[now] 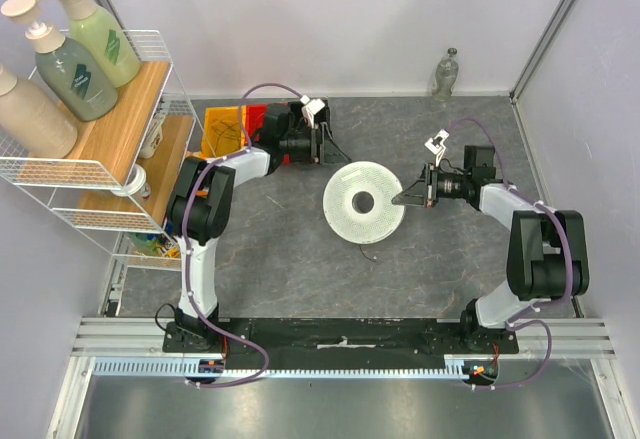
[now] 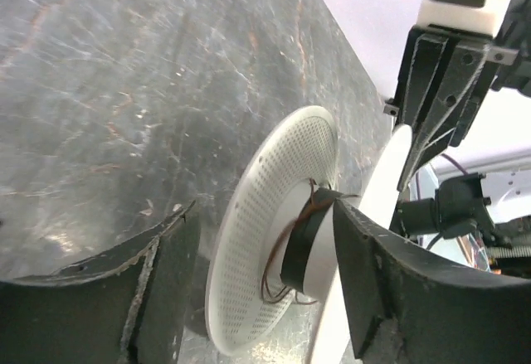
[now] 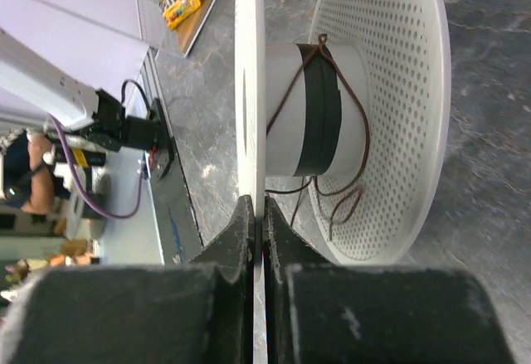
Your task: Wrap the cables
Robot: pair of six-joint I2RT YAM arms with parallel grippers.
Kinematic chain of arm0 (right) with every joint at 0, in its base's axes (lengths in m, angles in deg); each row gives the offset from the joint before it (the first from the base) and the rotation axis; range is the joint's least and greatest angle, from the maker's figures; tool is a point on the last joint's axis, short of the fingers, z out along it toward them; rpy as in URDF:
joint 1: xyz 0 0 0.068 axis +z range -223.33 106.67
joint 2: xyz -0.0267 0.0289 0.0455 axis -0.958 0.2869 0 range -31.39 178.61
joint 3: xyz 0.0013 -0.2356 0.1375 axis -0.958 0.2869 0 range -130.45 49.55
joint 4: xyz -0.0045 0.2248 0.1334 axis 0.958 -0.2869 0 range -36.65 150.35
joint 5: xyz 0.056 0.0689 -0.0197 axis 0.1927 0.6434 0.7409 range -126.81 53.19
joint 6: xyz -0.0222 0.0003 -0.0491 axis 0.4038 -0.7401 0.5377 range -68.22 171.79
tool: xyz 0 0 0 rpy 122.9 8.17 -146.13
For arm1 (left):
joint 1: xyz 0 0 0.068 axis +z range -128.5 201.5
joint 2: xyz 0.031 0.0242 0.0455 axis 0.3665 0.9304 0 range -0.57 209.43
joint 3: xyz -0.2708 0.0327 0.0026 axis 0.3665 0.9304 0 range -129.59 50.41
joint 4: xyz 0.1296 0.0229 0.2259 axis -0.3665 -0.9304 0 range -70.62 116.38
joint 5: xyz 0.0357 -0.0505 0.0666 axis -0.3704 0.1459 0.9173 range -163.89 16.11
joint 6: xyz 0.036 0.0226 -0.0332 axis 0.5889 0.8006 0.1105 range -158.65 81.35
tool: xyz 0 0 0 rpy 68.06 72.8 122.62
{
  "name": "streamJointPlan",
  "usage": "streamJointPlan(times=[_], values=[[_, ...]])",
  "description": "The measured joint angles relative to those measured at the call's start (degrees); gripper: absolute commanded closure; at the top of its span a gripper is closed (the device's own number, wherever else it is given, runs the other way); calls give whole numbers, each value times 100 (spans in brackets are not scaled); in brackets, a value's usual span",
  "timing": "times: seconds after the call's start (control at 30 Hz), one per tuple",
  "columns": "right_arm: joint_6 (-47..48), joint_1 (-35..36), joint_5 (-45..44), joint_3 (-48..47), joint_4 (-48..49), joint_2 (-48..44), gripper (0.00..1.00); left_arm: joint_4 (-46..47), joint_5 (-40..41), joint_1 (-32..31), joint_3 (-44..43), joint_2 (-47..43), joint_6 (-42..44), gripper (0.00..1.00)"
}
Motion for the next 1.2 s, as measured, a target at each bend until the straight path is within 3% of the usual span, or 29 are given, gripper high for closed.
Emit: streamJointPlan(times=[0.23, 0.5, 0.9, 1.2], values=[[-284, -269, -44, -186, -66, 356, 100, -223, 282, 188, -138, -13, 120, 8], [-555, -492, -31, -404, -15, 881, 100, -306, 800, 184, -240, -90, 223, 5], [-1694, -688, -179, -599, 935, 1617, 100, -739, 1945, 229, -398, -754, 820, 3], [-1993, -715, -529, -778, 1082, 2004, 73, -2673, 2667, 142, -1440, -1333, 2024, 1]])
